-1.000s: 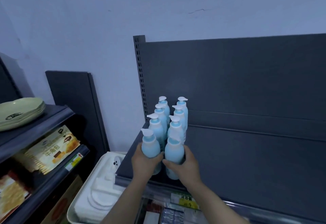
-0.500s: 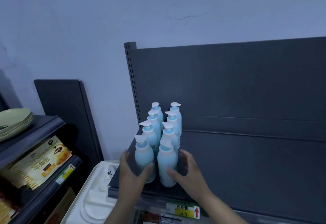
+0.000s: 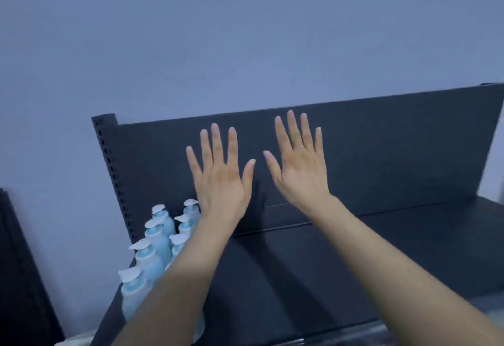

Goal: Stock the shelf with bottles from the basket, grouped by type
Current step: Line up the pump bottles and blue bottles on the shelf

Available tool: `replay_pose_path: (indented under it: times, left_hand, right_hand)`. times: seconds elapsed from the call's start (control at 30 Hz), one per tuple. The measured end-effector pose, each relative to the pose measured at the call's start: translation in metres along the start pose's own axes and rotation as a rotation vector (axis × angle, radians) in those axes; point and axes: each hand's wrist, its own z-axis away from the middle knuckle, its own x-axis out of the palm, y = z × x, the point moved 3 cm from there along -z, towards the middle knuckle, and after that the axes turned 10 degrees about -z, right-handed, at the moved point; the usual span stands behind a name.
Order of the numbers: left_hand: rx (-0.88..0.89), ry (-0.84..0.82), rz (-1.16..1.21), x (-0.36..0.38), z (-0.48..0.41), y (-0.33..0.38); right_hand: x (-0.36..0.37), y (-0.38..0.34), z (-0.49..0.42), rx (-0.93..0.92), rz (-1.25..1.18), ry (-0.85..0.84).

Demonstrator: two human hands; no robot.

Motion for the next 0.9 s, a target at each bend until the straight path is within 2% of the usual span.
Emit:
replay_pose_path:
  times: [0.23, 0.5, 0.9]
  left_hand:
    - [0.084, -0.001, 0.180, -0.014, -0.001, 0.100]
    - [0.222, -0.034, 0.418, -0.043, 0.032, 0.259]
    - [0.444, -0.229, 0.580, -0.058, 0.182, 0.539]
  right_hand:
    - [-0.059, 0.080, 0.024, 0.126, 0.175, 0.023]
    - [-0.147, 0.201, 0.096, 0.286, 0.302, 0.034]
    - [-0.256, 0.423, 0.286, 0.537, 0.386, -0.134]
